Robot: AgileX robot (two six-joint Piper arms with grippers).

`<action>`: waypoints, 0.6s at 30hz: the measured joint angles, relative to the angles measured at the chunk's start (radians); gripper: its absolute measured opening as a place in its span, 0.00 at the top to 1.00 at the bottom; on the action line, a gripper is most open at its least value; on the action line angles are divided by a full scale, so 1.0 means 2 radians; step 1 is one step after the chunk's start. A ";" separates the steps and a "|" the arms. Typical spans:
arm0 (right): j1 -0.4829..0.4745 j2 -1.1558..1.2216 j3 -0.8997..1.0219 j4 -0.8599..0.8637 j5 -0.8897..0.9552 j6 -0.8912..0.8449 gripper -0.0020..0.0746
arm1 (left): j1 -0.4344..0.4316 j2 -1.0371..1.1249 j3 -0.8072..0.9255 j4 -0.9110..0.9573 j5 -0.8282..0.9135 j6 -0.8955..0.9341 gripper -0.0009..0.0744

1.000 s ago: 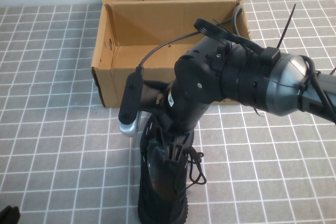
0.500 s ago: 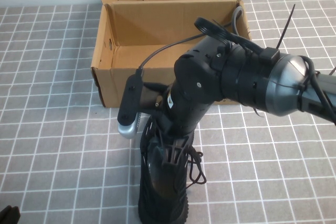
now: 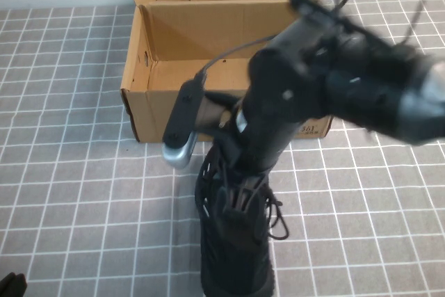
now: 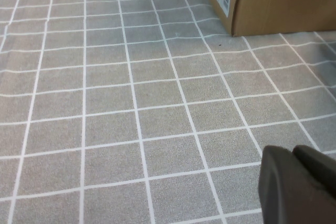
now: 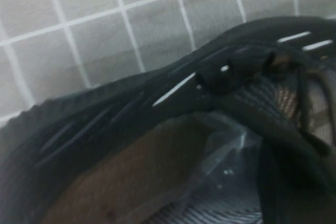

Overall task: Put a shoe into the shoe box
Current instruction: Pick up the shoe from the table

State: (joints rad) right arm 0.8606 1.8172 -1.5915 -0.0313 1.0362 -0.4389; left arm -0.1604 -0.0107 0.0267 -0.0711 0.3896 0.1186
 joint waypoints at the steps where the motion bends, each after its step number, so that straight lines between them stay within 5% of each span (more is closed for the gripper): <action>1: 0.000 -0.010 0.000 0.000 0.008 0.001 0.98 | 0.000 0.000 0.000 0.000 0.000 0.000 0.99; 18: 0.000 -0.123 -0.096 -0.015 0.112 0.004 0.98 | 0.000 0.000 0.000 0.000 0.000 0.000 0.99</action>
State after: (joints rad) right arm 0.8615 1.5706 -1.7840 -0.0610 1.2607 -0.4313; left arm -0.1604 -0.0107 0.0267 -0.0711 0.3896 0.1186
